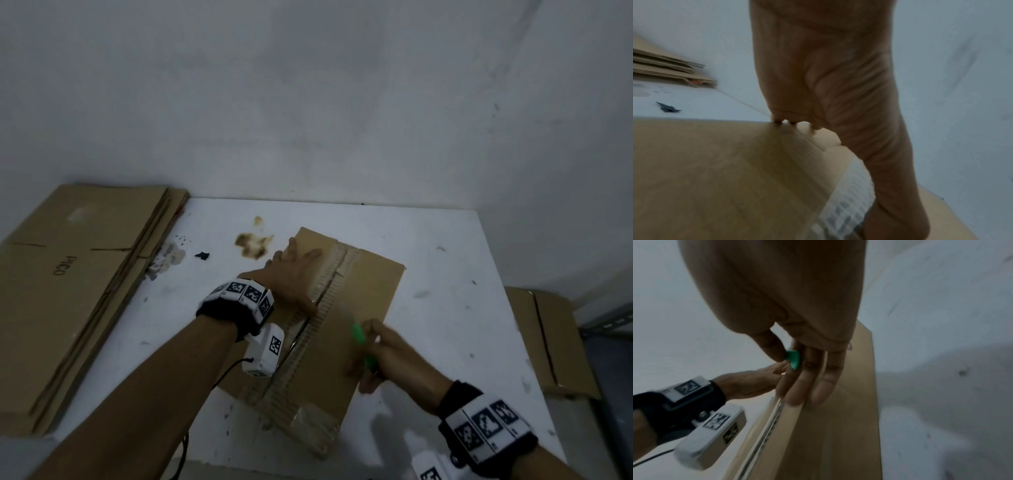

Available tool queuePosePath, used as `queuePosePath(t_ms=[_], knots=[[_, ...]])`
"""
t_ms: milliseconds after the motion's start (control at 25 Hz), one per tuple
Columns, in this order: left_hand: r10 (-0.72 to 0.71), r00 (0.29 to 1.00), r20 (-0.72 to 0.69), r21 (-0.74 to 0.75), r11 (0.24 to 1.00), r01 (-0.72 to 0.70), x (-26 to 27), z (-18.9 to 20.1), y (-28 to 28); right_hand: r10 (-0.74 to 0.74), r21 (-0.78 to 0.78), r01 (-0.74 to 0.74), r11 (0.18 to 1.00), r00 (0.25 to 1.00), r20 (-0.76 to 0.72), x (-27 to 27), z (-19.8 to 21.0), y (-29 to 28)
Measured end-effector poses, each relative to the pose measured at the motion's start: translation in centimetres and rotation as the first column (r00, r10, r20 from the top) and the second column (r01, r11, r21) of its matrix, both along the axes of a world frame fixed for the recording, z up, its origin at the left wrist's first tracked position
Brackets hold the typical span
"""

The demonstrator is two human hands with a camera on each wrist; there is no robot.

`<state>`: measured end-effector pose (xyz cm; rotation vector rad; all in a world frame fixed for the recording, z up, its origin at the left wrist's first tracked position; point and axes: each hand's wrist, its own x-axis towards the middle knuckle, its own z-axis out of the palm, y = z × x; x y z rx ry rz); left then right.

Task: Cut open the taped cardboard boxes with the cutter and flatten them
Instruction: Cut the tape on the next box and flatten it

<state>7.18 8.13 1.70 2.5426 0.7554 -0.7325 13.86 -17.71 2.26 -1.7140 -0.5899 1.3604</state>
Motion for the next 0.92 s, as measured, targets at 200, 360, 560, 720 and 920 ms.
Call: queuePosePath(t_ms=[200, 360, 560, 720, 920], knots=[[-0.248, 0.966, -0.068, -0.007, 0.969, 0.248, 1.9, 0.5, -2.2, -0.329, 0.084, 0.319, 0.944, 0.884, 0.332, 7.3, 1.2, 2.3], [-0.372, 0.911, -0.18, 0.036, 0.923, 0.384, 2.5, 2.5, -2.1, -0.283, 0.009, 0.308, 0.951, 0.861, 0.423, 11.6, 0.8, 3.0], [-0.291, 0.957, -0.007, 0.017, 0.957, 0.291, 2.7, 3.5, -0.3, -0.127, -0.067, 0.159, 0.985, 0.93, 0.344, 10.9, -0.6, 4.0], [0.04, 0.974, 0.222, 0.001, 0.999, -0.041, 4.0, 1.2, -0.8, -0.192, -0.047, 0.213, 0.976, 0.943, 0.272, 10.1, -1.3, 5.7], [0.215, 0.947, 0.236, 0.074, 0.968, -0.239, 6.2, -0.3, -1.9, -0.214, -0.053, 0.232, 0.971, 0.95, 0.227, 9.7, -2.0, 7.0]])
